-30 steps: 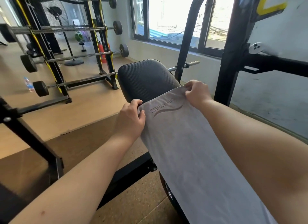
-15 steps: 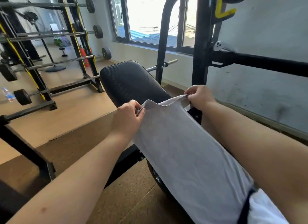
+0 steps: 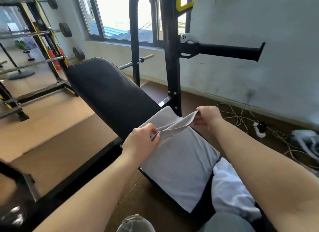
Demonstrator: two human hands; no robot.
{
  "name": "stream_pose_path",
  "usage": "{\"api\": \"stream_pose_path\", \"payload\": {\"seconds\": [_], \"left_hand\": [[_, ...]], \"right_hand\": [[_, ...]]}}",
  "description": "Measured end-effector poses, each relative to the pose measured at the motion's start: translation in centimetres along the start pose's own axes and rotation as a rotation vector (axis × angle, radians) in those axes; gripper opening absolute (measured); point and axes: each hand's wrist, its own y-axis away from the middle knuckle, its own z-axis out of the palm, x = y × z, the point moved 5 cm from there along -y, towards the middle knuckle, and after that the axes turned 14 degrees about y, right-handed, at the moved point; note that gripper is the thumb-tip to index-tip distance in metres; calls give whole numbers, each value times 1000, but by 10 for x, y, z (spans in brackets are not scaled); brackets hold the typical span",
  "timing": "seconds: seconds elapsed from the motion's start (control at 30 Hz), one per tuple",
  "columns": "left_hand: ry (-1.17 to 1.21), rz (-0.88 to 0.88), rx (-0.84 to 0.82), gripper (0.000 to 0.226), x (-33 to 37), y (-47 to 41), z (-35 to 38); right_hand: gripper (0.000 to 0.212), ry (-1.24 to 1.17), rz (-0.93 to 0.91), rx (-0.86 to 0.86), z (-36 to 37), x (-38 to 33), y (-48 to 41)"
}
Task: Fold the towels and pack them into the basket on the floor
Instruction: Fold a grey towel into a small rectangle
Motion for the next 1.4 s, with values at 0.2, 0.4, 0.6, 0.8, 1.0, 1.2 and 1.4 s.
{"api": "stream_pose_path", "payload": {"seconds": [0.2, 0.4, 0.6, 0.8, 1.0, 1.2, 1.4], "left_hand": [[28, -58, -219, 13, 3, 50, 70], [-26, 5, -350, 14, 8, 83, 115], [49, 46, -412, 14, 10, 102, 134], [49, 141, -601, 23, 23, 121, 168], [-19, -44, -482, 35, 0, 112, 164], [98, -186, 17, 10, -32, 96, 110], [213, -363, 268, 40, -62, 102, 88]], "right_hand": [[19, 120, 33, 102, -37, 76, 6], [30, 316, 40, 97, -54, 123, 6], [42, 438, -10, 169, -67, 141, 12], [39, 698, -69, 324, -94, 144, 17], [40, 1185, 71, 71, -78, 161, 12], [57, 1012, -147, -4, -29, 118, -1], [63, 796, -225, -146, 14, 85, -19]]}}
